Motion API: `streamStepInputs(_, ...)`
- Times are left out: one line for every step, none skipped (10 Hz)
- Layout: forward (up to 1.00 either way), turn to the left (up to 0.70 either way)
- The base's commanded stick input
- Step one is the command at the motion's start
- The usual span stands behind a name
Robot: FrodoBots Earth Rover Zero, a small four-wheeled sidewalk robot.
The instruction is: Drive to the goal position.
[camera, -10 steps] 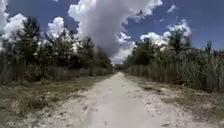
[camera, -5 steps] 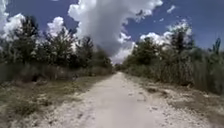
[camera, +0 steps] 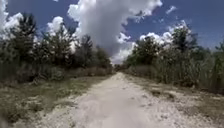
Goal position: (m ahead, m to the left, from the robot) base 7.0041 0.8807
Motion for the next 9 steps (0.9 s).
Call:
streamStepInputs(0.5,0.0)
streamStepInputs(0.5,0.0)
streamStepInputs(0.5,0.0)
streamStepInputs(0.5,0.0)
streamStepInputs(0.5,0.0)
streamStepInputs(0.5,0.0)
streamStepInputs(0.5,0.0)
streamStepInputs(0.5,0.0)
streamStepInputs(0.5,0.0)
